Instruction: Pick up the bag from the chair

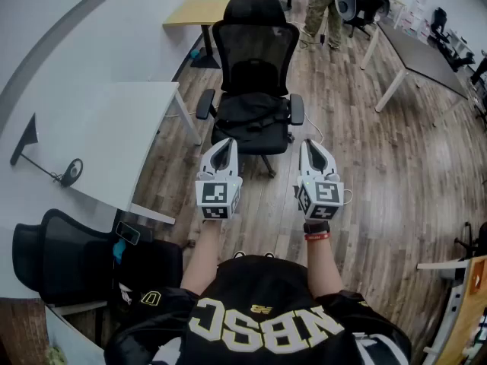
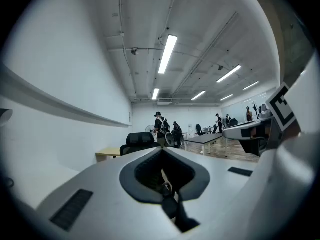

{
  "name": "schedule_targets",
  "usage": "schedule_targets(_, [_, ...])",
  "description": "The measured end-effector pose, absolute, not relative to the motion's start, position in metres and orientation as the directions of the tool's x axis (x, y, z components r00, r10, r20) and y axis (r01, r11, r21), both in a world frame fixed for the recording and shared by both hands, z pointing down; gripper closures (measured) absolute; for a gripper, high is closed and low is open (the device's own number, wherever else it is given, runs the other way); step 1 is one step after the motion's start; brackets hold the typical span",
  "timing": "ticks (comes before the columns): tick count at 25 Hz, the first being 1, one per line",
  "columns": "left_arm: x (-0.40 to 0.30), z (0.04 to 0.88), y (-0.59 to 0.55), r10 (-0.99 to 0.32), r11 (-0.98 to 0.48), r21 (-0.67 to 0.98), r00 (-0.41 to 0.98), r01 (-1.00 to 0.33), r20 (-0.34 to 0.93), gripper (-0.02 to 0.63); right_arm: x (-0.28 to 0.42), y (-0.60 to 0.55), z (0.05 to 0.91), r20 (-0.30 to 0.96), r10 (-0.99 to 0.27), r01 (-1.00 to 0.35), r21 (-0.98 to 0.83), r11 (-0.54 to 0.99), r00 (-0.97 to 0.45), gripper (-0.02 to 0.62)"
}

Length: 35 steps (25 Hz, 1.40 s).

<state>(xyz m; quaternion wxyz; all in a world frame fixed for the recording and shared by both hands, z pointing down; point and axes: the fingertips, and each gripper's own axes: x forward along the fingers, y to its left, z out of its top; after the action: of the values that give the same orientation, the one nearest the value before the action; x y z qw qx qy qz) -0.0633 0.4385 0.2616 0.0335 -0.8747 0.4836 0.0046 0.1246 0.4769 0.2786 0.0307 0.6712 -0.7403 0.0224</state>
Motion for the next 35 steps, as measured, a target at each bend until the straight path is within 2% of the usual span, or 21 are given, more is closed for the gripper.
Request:
schedule_targets(10, [-0.051, 0.259, 0.448, -0.861, -0.504, -0.062, 0.507, -0.862, -0.047, 0.592, 0.139, 0.484, 0.279, 0.066, -0.99, -0.991, 0.026, 0.128, -0.126, 0.581])
schedule_targets(17, [-0.049, 0.287, 0.46, -0.859, -0.509, -0.082, 0.511, -0.857, -0.008, 0.592, 0.15, 0.488, 0.288, 0.016, -0.995, -0.995, 0.018, 0.103, -0.103, 0.584])
schedule_targets(22, [-0.038, 0.306, 0.453, -0.852, -0.523, -0.055, 0.523, -0.851, 0.018, 0.592, 0.158, 0.484, 0.312, 0.064, -0.993, -0.995, 0.017, 0.1, -0.098, 0.585])
schedule_targets(27, [-0.034, 0.333, 0.401, -0.838, -0.544, -0.035, 0.542, -0.838, 0.061, 0.592, 0.149, 0.438, 0.349, 0.143, -0.984, -0.994, -0.037, 0.104, -0.108, 0.584])
schedule_targets(35, [-0.034, 0.344, 0.249, -0.819, -0.568, 0.027, 0.569, -0.822, 0.074, 0.592, 0.126, 0.293, 0.356, 0.199, -0.973, -0.993, -0.027, 0.116, -0.12, 0.568])
